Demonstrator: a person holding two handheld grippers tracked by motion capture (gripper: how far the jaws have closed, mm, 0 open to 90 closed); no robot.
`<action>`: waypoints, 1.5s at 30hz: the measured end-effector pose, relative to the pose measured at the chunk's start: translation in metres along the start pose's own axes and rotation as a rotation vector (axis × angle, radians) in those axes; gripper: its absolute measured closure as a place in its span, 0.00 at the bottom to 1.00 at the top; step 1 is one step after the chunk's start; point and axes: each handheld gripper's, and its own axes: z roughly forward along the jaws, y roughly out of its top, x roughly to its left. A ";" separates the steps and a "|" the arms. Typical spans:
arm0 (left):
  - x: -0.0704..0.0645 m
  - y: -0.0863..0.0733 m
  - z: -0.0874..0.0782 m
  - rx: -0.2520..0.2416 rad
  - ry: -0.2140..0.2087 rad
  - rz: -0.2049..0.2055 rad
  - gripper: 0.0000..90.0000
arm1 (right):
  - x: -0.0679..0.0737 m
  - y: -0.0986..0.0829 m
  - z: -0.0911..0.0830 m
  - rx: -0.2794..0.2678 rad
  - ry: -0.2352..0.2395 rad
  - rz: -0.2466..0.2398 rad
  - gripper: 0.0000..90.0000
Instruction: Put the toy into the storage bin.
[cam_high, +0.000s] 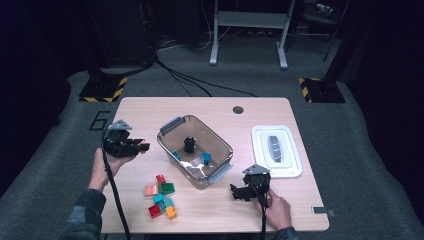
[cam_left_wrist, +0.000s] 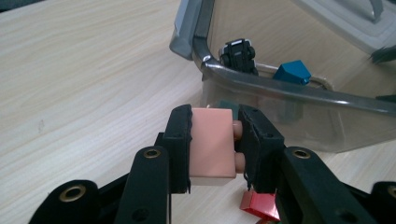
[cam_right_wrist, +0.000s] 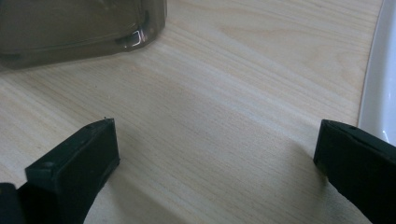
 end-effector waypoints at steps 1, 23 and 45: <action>0.000 0.002 -0.002 -0.002 0.000 0.003 0.73 | 0.000 0.000 0.000 -0.001 0.002 0.000 0.00; -0.020 0.052 -0.012 -0.036 0.013 0.084 0.73 | 0.000 0.000 0.000 0.000 0.002 0.000 0.00; -0.052 0.063 0.050 0.030 -0.073 0.127 0.73 | 0.000 0.000 0.000 -0.001 0.001 -0.001 0.00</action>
